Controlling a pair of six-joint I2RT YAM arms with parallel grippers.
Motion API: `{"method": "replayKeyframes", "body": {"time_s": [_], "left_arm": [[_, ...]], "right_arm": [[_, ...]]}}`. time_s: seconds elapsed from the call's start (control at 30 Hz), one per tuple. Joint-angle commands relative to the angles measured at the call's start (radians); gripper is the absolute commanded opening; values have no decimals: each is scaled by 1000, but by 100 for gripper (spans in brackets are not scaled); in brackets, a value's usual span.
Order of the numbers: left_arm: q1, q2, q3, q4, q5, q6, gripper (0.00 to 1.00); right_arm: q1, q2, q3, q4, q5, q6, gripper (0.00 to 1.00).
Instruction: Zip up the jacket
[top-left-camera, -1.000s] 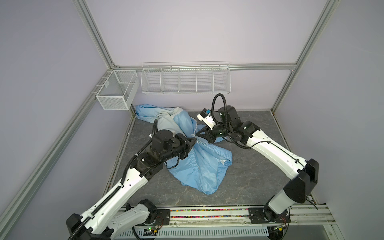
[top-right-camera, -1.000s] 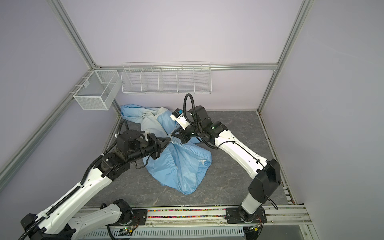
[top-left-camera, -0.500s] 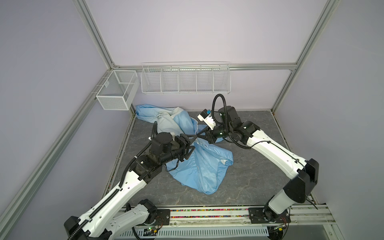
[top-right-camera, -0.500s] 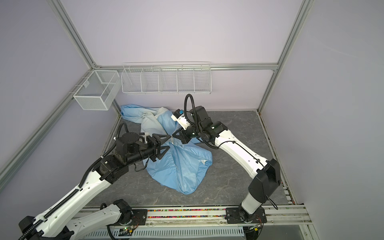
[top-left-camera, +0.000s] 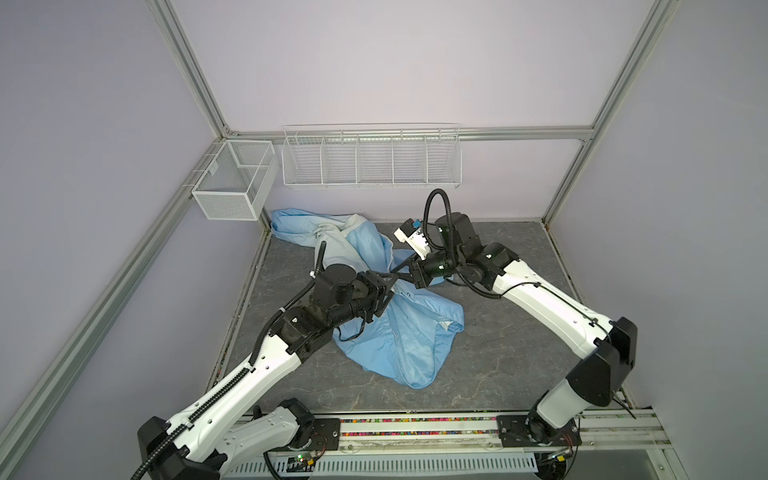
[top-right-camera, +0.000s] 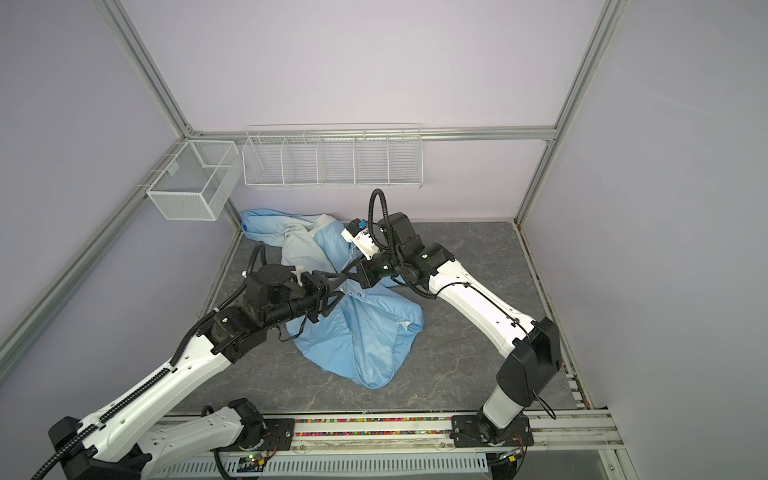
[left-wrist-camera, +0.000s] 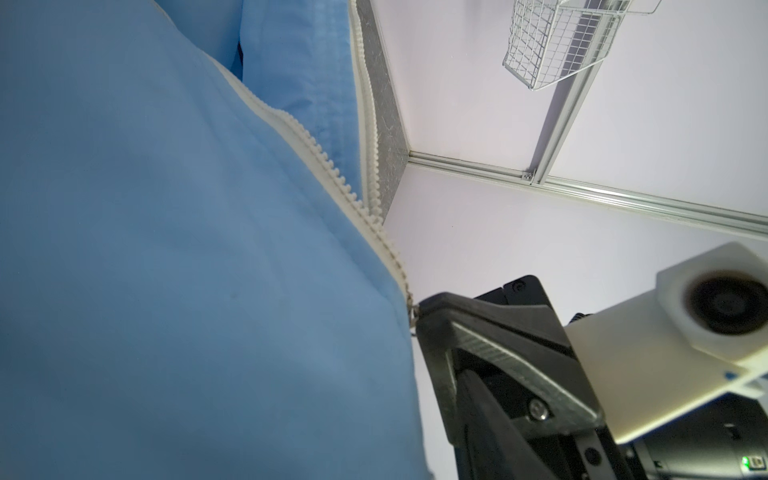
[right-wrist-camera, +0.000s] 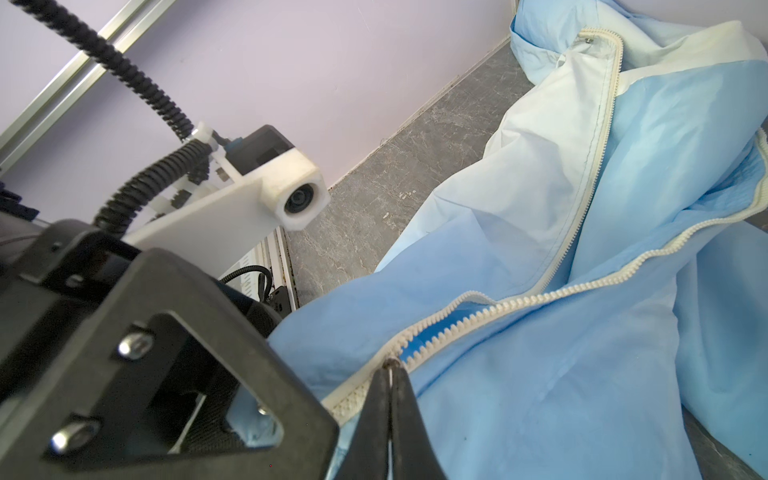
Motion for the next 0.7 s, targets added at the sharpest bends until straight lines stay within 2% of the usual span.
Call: {"method": "replayKeyframes", "body": {"time_s": [0.0, 0.17, 0.27, 0.43, 0.67], "left_arm": [[-3, 11, 10, 23, -18, 1, 45], [-3, 11, -7, 41, -19, -5, 35], [-3, 4, -15, 42, -24, -4, 25], [-3, -5, -29, 45, -20, -5, 0], [-3, -41, -72, 37, -13, -12, 0]], "right_arm": [[11, -7, -13, 32, -44, 17, 7], [12, -11, -15, 29, -42, 20, 7], [12, -13, -15, 27, -41, 21, 7], [13, -15, -14, 19, -38, 14, 7], [11, -9, -1, 2, -50, 11, 7]]}}
